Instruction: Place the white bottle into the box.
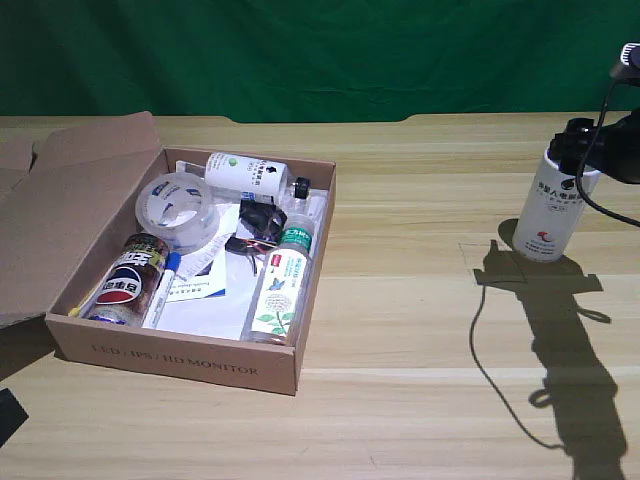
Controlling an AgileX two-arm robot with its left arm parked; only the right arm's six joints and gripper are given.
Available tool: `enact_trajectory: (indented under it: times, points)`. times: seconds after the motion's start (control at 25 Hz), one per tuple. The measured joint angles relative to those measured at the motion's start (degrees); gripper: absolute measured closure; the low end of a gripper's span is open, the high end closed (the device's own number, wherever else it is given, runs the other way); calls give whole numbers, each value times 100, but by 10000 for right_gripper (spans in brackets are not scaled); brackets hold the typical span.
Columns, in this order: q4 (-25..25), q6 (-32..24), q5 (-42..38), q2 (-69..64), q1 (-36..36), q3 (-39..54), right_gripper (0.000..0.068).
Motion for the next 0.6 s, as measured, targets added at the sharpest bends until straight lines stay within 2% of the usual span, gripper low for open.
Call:
enact_trajectory:
  times: [0.6]
  points:
    - [94,44,146,740,6,-428,87]
